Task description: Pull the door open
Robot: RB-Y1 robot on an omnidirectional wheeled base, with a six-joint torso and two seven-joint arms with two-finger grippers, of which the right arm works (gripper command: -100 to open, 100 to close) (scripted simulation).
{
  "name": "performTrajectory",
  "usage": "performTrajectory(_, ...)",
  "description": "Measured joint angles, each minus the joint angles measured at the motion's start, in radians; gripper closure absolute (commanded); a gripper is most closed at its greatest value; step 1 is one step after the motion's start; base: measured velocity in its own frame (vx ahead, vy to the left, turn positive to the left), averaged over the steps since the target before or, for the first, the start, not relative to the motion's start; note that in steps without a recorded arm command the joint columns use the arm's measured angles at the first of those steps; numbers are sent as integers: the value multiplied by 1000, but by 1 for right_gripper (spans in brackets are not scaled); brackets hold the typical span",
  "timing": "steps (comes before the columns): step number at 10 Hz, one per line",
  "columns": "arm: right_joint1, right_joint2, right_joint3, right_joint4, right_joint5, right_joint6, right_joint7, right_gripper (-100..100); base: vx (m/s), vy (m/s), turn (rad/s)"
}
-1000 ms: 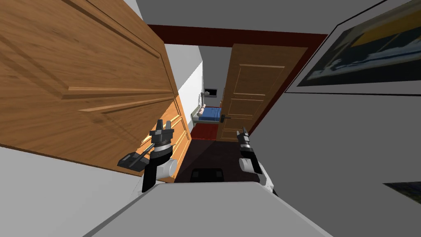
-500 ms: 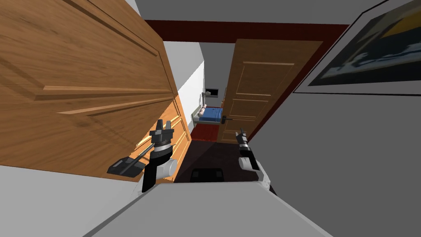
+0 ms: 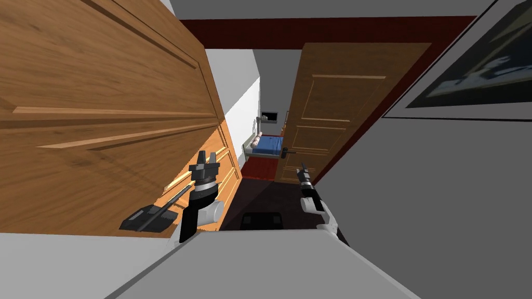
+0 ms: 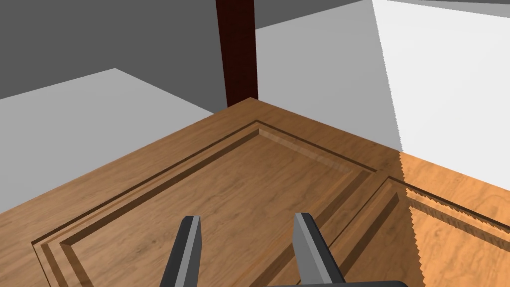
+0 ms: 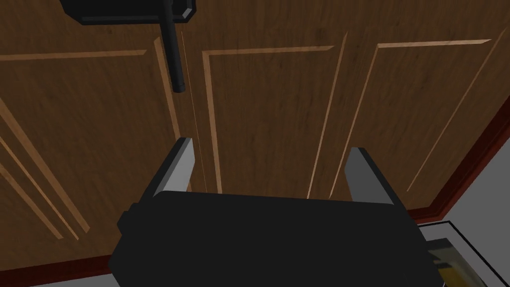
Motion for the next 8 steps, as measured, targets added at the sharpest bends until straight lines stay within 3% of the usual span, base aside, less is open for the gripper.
performTrajectory(8, -74, -42, -13, 169, -7, 21, -13, -100, 98, -27, 43)
